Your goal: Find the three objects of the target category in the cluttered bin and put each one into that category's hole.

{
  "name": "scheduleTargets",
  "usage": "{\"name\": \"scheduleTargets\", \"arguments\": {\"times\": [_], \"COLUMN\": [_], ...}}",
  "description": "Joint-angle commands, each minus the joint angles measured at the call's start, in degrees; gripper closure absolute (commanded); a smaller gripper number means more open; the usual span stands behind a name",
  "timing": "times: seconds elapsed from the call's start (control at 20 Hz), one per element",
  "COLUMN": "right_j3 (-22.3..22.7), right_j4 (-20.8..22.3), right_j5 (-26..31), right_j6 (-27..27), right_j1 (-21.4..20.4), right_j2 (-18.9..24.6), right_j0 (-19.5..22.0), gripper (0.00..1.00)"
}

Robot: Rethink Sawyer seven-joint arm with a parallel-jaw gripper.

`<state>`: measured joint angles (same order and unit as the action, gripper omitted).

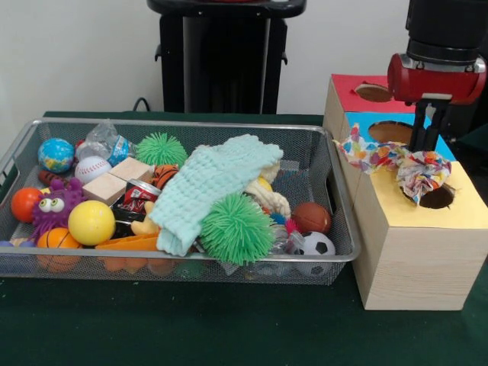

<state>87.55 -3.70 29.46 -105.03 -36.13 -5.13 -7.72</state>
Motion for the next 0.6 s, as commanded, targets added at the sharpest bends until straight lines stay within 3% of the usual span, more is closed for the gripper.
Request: {"name": "scheduleTargets", "arguments": {"times": [0.05, 0.6], "right_j3": [-3.04, -4.12], "right_j4": [-1.88, -2.22], "right_j5": [-1.2, -4.58], "right_j6": [-10.42, -9.28], "right_j1": [3.37, 5.7], "right_j2": [1.73, 3.71], "right_j0": [1.32, 2.91], "gripper": [1.0, 1.0]}}
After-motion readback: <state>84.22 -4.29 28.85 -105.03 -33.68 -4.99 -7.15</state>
